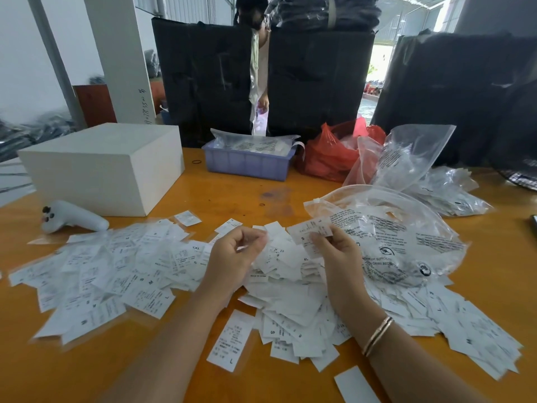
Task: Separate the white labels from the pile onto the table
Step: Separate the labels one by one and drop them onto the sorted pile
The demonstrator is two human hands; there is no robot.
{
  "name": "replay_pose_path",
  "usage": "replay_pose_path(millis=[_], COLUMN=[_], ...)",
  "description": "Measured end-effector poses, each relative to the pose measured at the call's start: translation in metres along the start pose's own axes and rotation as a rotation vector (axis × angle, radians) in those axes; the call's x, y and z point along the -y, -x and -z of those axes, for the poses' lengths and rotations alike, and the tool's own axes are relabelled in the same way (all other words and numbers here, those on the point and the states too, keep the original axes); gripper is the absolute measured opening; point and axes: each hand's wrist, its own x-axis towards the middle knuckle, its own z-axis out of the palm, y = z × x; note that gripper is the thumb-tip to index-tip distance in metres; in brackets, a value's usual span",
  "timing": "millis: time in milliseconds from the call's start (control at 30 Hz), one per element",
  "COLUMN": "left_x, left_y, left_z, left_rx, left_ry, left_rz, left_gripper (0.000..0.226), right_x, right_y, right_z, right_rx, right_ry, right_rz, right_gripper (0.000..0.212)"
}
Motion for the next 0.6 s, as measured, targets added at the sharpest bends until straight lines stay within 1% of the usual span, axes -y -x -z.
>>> replay_pose_path(millis=[67,167,233,267,300,367,500,600], left_x=[0.002,0.004,0.004,0.004,0.004,0.004,0.002,0.001], left_y=[0.0,0.002,0.004,0.004,0.004,0.004,0.003,0.003], left_z=[-0.001,0.0,0.0,0.0,0.0,0.0,0.0,-0.001], left_rx=[0.031,0.044,0.056,0.058,0.059,0.057,0.093,0.108], left_ry=[-0.02,-0.121,-0.196,-0.219,-0.23,-0.236,-0.242,-0.181], left_rz=[-0.033,-0.119,-0.192,-0.218,-0.235,-0.245,-0.233,-0.185], left_gripper=[0.006,0.007,0.006,0.006,0.006,0.007,0.016,0.016], right_x=[0.001,0.0,-0.001,-0.001,0.0,0.001,0.003,0.004], right_y=[0.0,0.001,0.003,0.004,0.005,0.007,0.007,0.008], right_z=[0.0,-0.002,-0.004,-0.006,-0.008,-0.01,-0.01,-0.011], right_rx=[-0.036,-0.023,0.008,0.013,0.011,-0.002,-0.096,-0.125], right_ry=[-0.016,0.075,0.269,0.368,0.427,0.468,0.541,0.596], right_rz=[0.003,0.092,0.218,0.279,0.326,0.371,0.384,0.411], right_gripper=[0.021,0.033,0.042,0.043,0.042,0.039,0.033,0.035])
